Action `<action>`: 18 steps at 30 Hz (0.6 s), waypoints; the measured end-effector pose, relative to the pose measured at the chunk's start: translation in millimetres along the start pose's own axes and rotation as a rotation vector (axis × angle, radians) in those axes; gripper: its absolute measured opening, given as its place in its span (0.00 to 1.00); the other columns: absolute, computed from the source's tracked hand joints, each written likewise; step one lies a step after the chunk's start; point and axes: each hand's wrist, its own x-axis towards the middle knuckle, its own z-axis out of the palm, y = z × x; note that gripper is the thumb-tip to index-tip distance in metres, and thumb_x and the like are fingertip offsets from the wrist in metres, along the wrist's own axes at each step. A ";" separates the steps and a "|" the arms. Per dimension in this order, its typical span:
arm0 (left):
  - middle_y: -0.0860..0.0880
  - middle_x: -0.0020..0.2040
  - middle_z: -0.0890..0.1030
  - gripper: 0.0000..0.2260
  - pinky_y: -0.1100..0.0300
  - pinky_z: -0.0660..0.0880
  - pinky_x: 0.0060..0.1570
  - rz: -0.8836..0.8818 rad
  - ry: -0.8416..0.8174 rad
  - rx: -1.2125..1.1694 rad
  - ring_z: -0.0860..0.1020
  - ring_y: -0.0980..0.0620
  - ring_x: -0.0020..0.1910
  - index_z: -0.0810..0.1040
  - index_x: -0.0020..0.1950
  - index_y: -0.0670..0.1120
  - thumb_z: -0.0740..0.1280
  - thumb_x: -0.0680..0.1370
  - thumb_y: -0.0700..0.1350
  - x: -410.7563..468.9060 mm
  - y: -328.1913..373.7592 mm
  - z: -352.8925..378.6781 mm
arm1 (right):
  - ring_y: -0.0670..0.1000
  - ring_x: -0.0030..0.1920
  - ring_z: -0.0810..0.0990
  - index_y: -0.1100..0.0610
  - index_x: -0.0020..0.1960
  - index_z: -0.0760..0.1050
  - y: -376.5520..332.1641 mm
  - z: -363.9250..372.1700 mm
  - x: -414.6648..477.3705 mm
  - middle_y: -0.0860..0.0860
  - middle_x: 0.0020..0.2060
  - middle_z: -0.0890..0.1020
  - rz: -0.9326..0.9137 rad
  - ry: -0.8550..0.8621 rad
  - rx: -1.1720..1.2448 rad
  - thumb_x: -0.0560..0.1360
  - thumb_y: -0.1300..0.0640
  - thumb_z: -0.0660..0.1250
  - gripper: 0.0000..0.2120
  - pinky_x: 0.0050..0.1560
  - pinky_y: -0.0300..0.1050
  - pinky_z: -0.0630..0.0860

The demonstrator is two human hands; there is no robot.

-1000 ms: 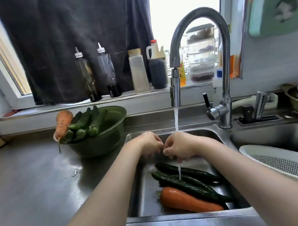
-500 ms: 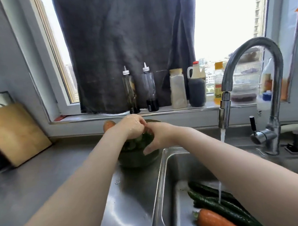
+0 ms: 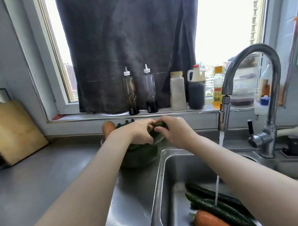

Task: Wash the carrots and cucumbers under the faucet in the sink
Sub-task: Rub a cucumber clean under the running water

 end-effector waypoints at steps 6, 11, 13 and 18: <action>0.53 0.55 0.81 0.19 0.52 0.79 0.54 0.226 0.283 -0.153 0.79 0.51 0.52 0.73 0.59 0.56 0.78 0.74 0.48 10.9 52.7 15.2 | 0.48 0.48 0.82 0.57 0.62 0.81 15.7 -46.9 -27.1 0.51 0.50 0.86 -0.072 0.256 0.076 0.80 0.51 0.70 0.13 0.50 0.35 0.78; 0.54 0.47 0.83 0.10 0.55 0.79 0.52 0.437 0.468 -0.180 0.81 0.53 0.47 0.81 0.58 0.51 0.75 0.77 0.45 4.7 93.3 7.0 | 0.45 0.45 0.83 0.59 0.59 0.81 20.9 -85.6 -35.5 0.48 0.46 0.84 -0.094 0.469 0.185 0.81 0.52 0.70 0.12 0.44 0.30 0.77; 0.53 0.49 0.84 0.11 0.56 0.79 0.53 0.504 0.520 -0.154 0.82 0.52 0.48 0.83 0.60 0.49 0.75 0.78 0.45 1.3 107.1 -1.5 | 0.49 0.45 0.85 0.59 0.59 0.81 20.1 -100.0 -34.2 0.49 0.46 0.85 -0.105 0.520 0.215 0.81 0.51 0.69 0.12 0.45 0.37 0.82; 0.55 0.48 0.84 0.13 0.64 0.78 0.49 0.587 0.672 -0.187 0.82 0.55 0.45 0.81 0.64 0.49 0.72 0.80 0.44 -8.3 134.4 -16.4 | 0.52 0.45 0.85 0.56 0.62 0.77 6.9 -129.1 -29.2 0.52 0.48 0.84 -0.151 0.622 0.290 0.82 0.50 0.67 0.13 0.46 0.50 0.85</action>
